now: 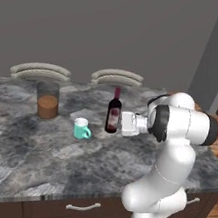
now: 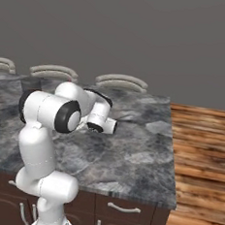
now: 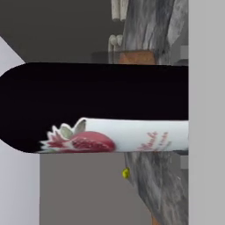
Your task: Open the cabinet directly in front. Then move the wine and the mug to the dining counter with the jar on it.
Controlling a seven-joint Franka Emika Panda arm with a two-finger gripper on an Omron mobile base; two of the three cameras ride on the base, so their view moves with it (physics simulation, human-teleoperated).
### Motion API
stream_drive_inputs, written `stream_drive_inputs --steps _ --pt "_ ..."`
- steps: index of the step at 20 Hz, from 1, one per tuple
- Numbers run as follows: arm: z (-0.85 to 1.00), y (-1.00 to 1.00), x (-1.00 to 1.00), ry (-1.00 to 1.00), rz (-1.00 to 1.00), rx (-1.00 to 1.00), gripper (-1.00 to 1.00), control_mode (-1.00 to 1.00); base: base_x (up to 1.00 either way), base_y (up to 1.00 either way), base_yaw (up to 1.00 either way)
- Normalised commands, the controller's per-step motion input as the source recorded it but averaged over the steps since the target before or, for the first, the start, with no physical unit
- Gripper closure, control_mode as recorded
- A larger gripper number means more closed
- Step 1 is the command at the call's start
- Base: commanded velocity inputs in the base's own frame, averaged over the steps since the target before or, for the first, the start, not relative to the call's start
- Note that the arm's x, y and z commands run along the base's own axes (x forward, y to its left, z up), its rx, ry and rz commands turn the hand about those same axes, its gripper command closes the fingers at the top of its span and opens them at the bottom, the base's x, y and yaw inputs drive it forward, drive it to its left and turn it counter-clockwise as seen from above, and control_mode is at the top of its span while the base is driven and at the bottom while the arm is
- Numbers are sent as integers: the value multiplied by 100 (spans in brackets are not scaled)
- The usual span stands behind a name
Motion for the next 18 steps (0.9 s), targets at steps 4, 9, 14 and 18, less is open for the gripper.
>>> stream_drive_inputs --steps 4,9,14,18 --pt "-24 14 28 0 0 0 100 -100 0 0 0" --pt "-17 7 34 0 0 -1 100 -100 0 0 0" --pt "-14 0 1 -2 0 0 100 -100 0 0 0" --pt "-36 0 0 0 0 -1 100 -100 0 0 0"
